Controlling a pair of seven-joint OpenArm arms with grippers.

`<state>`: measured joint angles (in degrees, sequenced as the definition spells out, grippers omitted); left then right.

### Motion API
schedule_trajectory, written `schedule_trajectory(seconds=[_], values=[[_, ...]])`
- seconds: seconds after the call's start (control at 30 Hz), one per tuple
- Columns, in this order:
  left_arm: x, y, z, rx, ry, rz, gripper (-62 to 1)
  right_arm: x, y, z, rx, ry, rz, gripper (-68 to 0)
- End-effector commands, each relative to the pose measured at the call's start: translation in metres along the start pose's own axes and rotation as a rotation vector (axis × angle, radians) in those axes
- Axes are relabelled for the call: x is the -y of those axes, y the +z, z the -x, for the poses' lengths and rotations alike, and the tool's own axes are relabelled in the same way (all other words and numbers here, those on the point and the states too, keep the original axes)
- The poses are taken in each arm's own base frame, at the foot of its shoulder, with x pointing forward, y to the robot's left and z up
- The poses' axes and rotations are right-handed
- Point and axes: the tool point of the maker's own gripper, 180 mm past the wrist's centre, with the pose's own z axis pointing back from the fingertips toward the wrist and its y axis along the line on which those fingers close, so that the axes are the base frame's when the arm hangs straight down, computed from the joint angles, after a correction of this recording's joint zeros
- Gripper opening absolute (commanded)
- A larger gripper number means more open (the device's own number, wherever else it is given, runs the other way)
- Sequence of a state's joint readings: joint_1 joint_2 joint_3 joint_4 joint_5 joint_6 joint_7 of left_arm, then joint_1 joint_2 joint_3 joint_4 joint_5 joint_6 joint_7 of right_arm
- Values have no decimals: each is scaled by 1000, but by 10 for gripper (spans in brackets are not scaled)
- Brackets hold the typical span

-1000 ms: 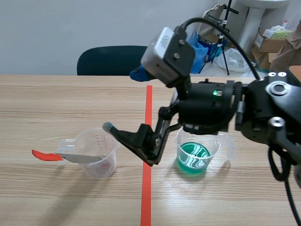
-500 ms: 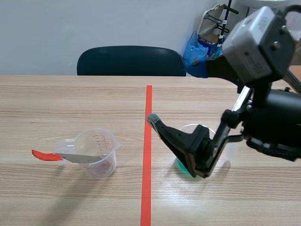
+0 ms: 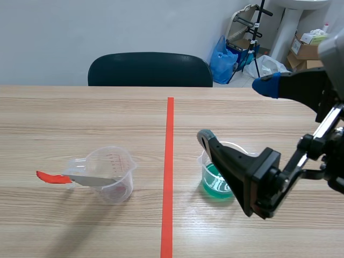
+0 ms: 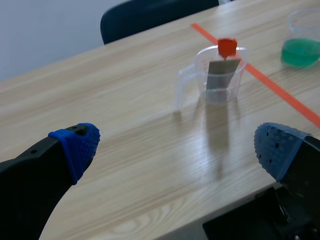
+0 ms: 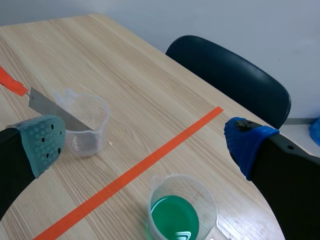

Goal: Do the redox reaction experiment

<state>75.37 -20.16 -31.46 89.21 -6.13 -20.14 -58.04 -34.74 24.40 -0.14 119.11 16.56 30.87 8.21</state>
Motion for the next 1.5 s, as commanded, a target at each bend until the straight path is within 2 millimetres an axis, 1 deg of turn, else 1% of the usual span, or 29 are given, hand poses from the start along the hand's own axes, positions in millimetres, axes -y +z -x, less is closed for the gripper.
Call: schedule_trajectory(seconds=[0.0,0.2,0.37,0.6,0.83,1.1,1.47], values=[[-1,-1,-5,20,4,-8,14,4,1,-12,39,10,16,4],[2,-9,-18,70,-2,17,14,17,6,-17,62,32,64,4],[-6,-16,-33,139,22,5,14,18,7,-15,45,36,69,4],[-6,-15,-33,140,24,-5,14,18,7,-14,41,35,65,4],[0,-11,-27,111,13,-4,14,17,7,-13,34,44,63,4],[0,-15,-24,101,4,-4,14,16,6,-4,-17,105,56,4],[0,-15,-24,101,5,-6,14,16,6,-4,-17,105,56,4]])
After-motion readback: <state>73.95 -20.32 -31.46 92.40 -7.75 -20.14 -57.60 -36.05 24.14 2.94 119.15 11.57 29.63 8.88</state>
